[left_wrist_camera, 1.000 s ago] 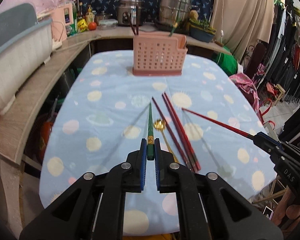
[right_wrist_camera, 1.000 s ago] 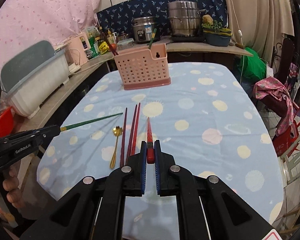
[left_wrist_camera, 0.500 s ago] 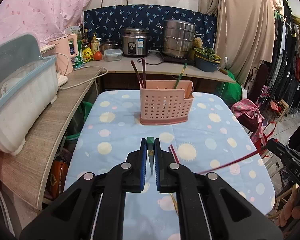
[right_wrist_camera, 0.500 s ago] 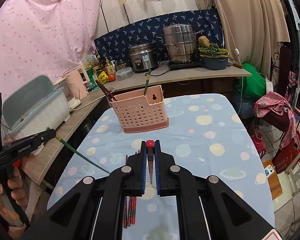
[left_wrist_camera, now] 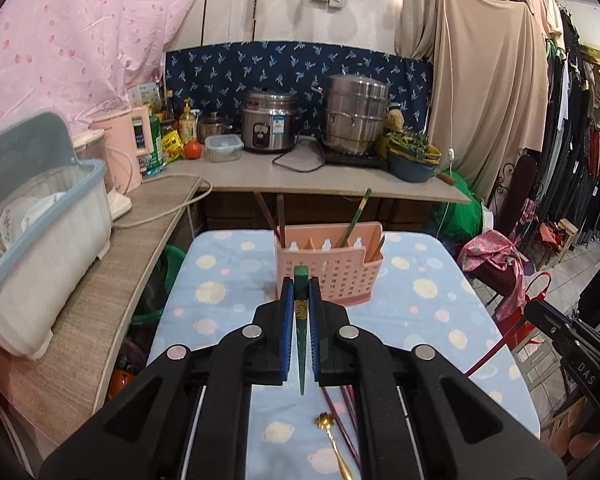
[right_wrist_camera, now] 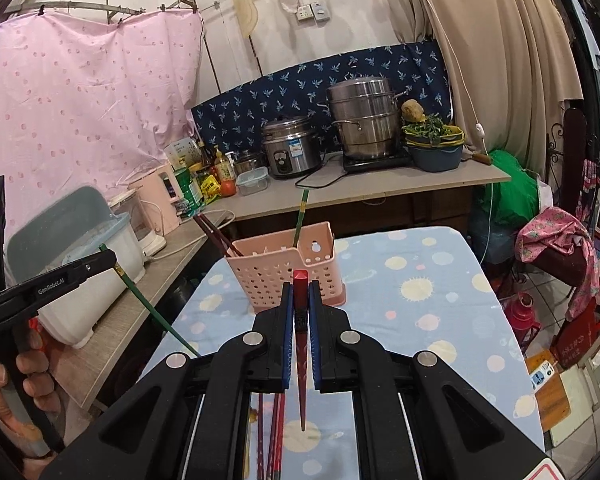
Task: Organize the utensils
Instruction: 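Lift both chopsticks, carry them to the pink basket and lower them in, then open both grippers to drop the chopsticks into the basket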
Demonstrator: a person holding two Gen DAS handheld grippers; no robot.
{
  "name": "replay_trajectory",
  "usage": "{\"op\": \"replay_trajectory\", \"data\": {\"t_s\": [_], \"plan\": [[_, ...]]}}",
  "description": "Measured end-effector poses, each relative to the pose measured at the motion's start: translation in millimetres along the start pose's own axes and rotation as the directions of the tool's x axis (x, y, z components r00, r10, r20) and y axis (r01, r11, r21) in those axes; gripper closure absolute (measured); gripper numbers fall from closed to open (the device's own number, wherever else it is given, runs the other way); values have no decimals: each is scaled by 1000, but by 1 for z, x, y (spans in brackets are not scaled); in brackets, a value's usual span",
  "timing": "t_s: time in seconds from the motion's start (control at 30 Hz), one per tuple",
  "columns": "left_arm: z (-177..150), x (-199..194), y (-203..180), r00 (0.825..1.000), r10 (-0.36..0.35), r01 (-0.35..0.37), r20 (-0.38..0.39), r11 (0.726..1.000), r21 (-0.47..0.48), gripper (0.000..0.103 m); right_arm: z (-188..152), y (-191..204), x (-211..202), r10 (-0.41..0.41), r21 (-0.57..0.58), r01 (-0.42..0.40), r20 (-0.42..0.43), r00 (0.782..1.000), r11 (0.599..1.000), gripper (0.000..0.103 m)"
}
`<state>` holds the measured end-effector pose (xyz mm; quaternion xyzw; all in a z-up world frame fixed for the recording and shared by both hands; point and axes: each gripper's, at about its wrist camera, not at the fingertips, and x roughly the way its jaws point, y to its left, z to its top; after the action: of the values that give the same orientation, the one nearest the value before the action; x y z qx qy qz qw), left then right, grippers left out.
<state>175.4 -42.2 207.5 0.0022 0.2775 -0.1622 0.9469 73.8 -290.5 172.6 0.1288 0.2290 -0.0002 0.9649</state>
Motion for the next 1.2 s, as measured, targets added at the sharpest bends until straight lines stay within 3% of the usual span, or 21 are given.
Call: {"op": "replay_trajectory", "data": {"t_s": [0.33, 0.77, 1.2], "plan": [[63, 5, -9, 995, 1, -1, 102, 1000, 1, 96, 73, 3, 20, 43, 13, -45, 109, 993, 999, 96], [139, 35, -24, 976, 39, -48, 214, 998, 36, 96, 160, 23, 80, 73, -8, -73, 175, 982, 997, 96], [154, 106, -17, 978, 67, -73, 196, 997, 22, 96, 178, 27, 163, 60, 18, -63, 129, 990, 998, 96]]}}
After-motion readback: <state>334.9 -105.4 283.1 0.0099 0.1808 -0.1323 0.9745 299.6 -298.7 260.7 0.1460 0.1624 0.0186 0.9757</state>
